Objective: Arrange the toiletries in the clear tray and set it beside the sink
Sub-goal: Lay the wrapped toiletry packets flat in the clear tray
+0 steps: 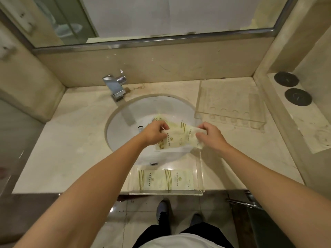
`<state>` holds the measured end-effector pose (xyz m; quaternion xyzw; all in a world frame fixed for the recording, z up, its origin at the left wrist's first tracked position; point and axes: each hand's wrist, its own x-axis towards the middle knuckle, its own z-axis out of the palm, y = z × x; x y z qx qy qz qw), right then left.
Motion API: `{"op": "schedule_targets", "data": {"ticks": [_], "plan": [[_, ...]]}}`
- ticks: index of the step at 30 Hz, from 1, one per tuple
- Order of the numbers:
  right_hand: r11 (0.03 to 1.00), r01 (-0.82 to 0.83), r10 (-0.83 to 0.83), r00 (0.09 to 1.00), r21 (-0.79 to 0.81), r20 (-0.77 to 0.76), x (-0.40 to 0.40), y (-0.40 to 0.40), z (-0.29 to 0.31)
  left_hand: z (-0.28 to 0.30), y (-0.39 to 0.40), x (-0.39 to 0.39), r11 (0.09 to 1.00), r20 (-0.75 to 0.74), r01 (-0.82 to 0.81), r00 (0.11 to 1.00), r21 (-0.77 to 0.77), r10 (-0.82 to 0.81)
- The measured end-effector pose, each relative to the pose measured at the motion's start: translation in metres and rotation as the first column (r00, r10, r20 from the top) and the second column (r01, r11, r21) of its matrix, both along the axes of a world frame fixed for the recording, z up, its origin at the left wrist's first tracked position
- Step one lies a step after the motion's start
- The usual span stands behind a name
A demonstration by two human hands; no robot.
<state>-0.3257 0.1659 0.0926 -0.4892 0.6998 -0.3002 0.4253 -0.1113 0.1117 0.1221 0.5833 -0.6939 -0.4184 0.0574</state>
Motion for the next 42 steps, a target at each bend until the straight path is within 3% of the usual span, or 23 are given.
{"op": "schedule_targets", "data": {"ticks": [4, 8, 17, 22, 25, 30, 42], "plan": [[0.944, -0.262, 0.247, 0.964, 0.2, 0.097, 0.011, 0.011, -0.004, -0.007, 0.014, 0.029, 0.982, 0.113, 0.098, 0.987, 0.163, -0.117], [0.793, -0.483, 0.511, 0.859, 0.372, 0.027, 0.022, 0.019, -0.009, -0.019, 0.028, 0.049, 0.951, 0.215, 0.19, 0.946, 0.245, -0.244], [0.642, -0.597, 0.736, 0.656, 0.48, -0.169, 0.044, 0.022, -0.02, -0.038, 0.046, 0.061, 0.935, 0.337, 0.284, 0.877, 0.21, -0.343], [0.553, -0.628, 0.833, 0.431, 0.548, -0.347, 0.054, 0.027, -0.02, -0.047, 0.052, 0.063, 0.926, 0.398, 0.316, 0.837, 0.207, -0.375], [0.564, -0.645, 0.813, 0.328, 0.515, -0.48, 0.059, 0.028, -0.018, -0.052, 0.053, 0.064, 0.924, 0.415, 0.333, 0.826, 0.186, -0.381], [0.583, -0.705, 0.785, 0.359, 0.405, -0.506, 0.07, 0.031, -0.023, -0.054, 0.056, 0.061, 0.907, 0.414, 0.386, 0.807, 0.171, -0.422], [0.536, -0.724, 0.832, 0.368, 0.434, -0.415, 0.074, 0.029, -0.033, -0.062, 0.058, 0.056, 0.879, 0.427, 0.445, 0.77, 0.174, -0.474]]}}
